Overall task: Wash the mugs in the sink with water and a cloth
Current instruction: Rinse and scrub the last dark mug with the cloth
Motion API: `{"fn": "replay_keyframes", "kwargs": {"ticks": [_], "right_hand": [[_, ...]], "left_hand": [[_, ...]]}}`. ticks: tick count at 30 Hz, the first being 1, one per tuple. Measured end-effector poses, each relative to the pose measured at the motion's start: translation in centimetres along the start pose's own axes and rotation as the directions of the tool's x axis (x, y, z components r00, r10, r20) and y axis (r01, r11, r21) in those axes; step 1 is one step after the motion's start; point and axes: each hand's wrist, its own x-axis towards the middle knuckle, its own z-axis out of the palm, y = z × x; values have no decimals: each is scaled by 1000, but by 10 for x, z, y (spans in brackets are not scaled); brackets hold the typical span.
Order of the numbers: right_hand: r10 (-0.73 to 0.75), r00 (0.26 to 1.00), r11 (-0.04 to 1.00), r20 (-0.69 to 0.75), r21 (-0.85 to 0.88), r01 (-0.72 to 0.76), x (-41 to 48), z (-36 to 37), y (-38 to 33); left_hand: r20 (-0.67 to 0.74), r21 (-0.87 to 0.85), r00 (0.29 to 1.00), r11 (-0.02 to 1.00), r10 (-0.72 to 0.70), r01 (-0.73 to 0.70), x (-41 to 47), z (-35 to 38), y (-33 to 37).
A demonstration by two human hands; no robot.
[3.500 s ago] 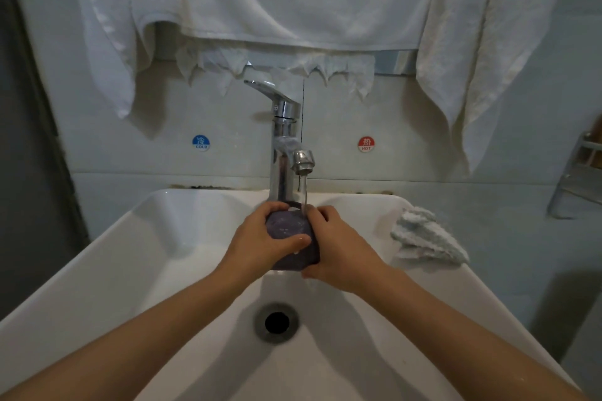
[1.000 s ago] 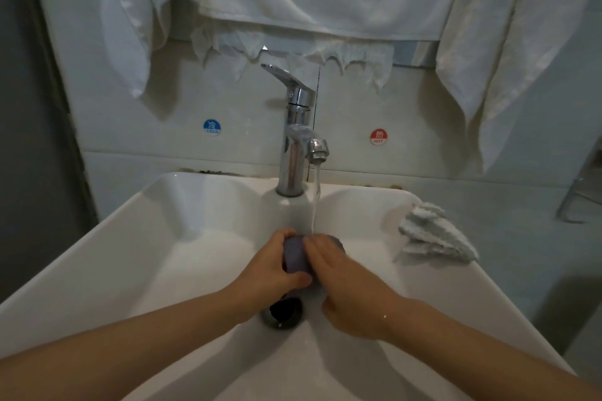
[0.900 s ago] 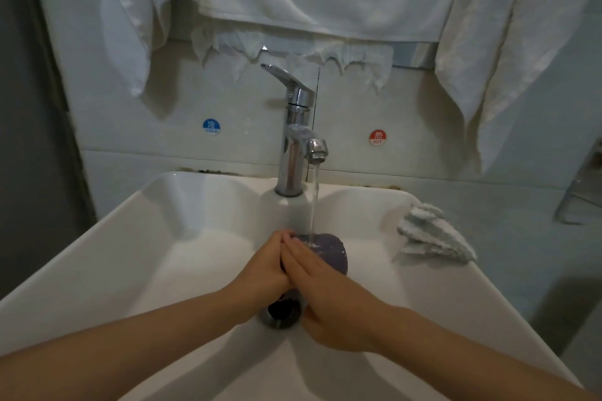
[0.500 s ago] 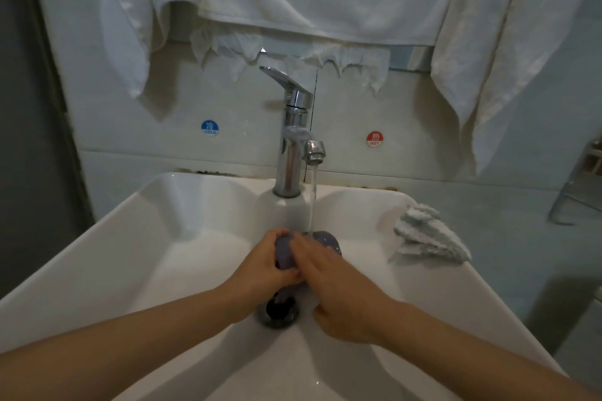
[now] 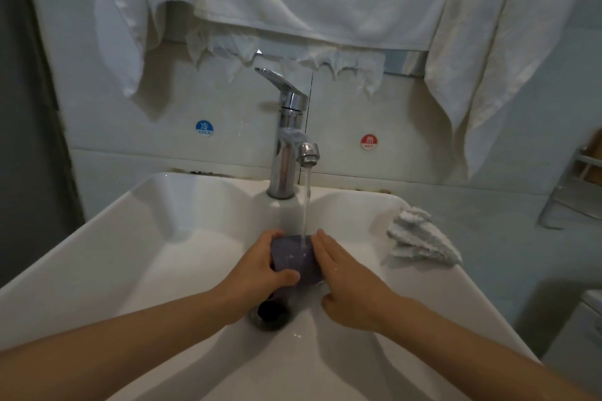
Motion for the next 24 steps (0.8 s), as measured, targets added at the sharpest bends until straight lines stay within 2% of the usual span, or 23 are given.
{"fn": "replay_keyframes", "kwargs": {"ticks": [2,4,7,10,12,14,16,19,22,24], "right_hand": [[-127,991,991,32,40,126,-2,2,-18],[-187,980,982,67,49,184,1,4,-27],[-87,995,995,-43,37,89,8,3,-13],[1,1000,999,-17,-40,-1,6,3,2],[-31,999,999,-14,-32,30,4,4,-1],[-155,988,987,-8,39,155,4,3,-14],[-213,976,975,36,69,210,6,2,-24],[-116,991,993,-70,29,118,11,1,-17],[-29,996,998,-88,-55,24,8,0,0],[-82,992,995,-96,-73,75,7,2,2]], "left_hand": [[-18,-35,1000,999,0,-1,1,-2,-1],[-23,-59,1000,998,-4,3,2,-3,0],[-30,-51,999,998,-31,29,3,-2,-1],[-25,8,999,999,-35,35,4,0,0],[-24,-6,999,999,-34,34,4,1,0],[-22,-36,999,999,-30,29,2,0,3],[-20,-91,999,995,-37,35,2,-3,4],[-34,-109,997,992,-66,62,3,-4,6],[-34,-45,997,997,-66,64,4,-2,5],[-17,-44,998,997,-61,60,4,-2,5]]}}
